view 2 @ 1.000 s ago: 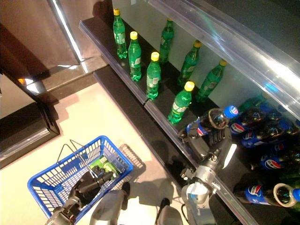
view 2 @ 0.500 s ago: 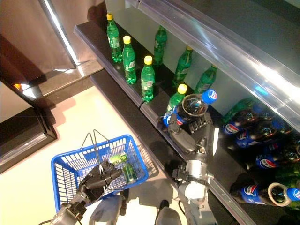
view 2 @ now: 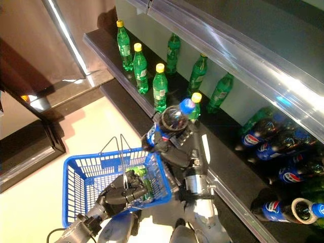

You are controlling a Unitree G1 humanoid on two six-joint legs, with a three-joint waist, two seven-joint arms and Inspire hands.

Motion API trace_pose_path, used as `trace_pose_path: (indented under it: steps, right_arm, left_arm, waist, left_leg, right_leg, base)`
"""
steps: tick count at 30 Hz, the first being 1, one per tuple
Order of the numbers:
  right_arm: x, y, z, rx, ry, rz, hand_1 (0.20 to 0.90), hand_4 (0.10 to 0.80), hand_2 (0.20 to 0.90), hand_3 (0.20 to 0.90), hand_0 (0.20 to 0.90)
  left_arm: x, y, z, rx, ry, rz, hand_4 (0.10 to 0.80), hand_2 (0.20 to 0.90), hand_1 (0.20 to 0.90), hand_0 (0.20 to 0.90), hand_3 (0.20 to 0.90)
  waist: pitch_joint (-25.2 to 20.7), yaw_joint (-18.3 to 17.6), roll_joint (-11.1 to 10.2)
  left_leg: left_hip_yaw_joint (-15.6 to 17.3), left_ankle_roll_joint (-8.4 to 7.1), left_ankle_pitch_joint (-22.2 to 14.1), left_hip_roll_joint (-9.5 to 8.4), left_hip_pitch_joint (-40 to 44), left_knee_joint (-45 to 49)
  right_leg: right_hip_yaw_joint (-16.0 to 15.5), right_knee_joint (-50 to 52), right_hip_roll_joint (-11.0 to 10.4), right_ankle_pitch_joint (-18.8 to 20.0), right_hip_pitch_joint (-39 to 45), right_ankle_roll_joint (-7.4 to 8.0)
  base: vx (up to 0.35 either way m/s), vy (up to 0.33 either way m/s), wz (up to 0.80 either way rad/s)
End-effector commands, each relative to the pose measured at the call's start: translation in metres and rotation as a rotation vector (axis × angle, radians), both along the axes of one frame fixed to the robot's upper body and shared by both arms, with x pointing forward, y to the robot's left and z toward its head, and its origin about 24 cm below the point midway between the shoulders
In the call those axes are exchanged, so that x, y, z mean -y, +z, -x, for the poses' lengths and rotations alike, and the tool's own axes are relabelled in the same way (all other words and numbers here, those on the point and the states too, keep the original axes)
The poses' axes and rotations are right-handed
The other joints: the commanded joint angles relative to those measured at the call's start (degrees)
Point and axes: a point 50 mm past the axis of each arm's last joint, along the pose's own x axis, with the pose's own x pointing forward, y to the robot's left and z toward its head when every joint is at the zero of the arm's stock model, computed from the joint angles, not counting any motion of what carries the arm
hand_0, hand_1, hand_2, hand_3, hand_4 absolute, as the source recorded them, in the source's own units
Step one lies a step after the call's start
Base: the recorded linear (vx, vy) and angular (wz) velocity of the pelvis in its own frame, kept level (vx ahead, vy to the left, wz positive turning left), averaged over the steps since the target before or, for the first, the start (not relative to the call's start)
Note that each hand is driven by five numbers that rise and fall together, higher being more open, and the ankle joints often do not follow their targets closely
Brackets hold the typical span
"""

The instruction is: Pick up the drink and place into the basket.

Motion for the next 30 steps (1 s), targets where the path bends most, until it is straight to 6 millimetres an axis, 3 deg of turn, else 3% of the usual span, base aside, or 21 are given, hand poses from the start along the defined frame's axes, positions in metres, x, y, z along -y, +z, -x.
trace_pose_path:
  steps: [1, 14, 21, 30]
  right_arm:
    - [-0.019, 0.051, 0.001, 0.279, 0.169, -0.094, 0.3, 0.1, 0.3, 0.2, 0.3]
    - [-0.027, -0.013, -0.002, -0.01, 0.195, 0.101, 0.3, 0.1, 0.3, 0.2, 0.3]
    - [-0.025, -0.052, -0.006, -0.195, 0.167, 0.034, 0.3, 0.1, 0.3, 0.2, 0.3]
    - [-0.035, -0.08, -0.013, -0.321, 0.188, -0.024, 0.3, 0.1, 0.3, 0.2, 0.3]
  left_arm:
    - [0.034, 0.1, -0.011, 0.546, -0.139, 0.381, 0.1, 0.3, 0.3, 0.3, 0.2]
    - [0.038, 0.114, -0.003, 0.652, -0.2, 0.52, 0.1, 0.3, 0.3, 0.3, 0.2]
    - [0.054, 0.107, 0.002, 0.562, -0.287, 0.669, 0.1, 0.3, 0.3, 0.3, 0.2]
    - [0.077, 0.1, 0.012, 0.498, -0.403, 0.748, 0.1, 0.3, 0.3, 0.3, 0.2]
  waist:
    - [-11.1, -0.9, -0.3]
    - [-11.3, -0.9, -0.1]
    - [-11.4, -0.4, 0.0]
    - [-11.2, 0.6, 0.3]
  left_leg:
    - [-2.0, -6.26, 2.3, 5.89, -1.1, 6.2]
    - [-2.6, -6.35, 1.7, 5.19, -2.5, 6.2]
    - [-3.5, -6.17, 1.2, 4.42, -2.9, 6.0]
    - [-4.6, -5.82, 0.3, 3.35, -3.4, 5.8]
  right_leg:
    - [-1.2, -4.0, -3.9, 9.5, -1.8, 2.19]
    - [-1.0, -4.3, -5.0, 9.7, -2.8, 2.76]
    - [-0.9, -4.5, -5.4, 9.8, -3.0, 2.64]
    - [-1.9, -4.5, -6.1, 10.5, -3.4, 2.63]
  base:
    - [0.0, 0.0, 0.0]
    - [-0.003, 0.012, 0.01]
    - [0.0, 0.0, 0.0]
    - [0.0, 0.008, 0.09]
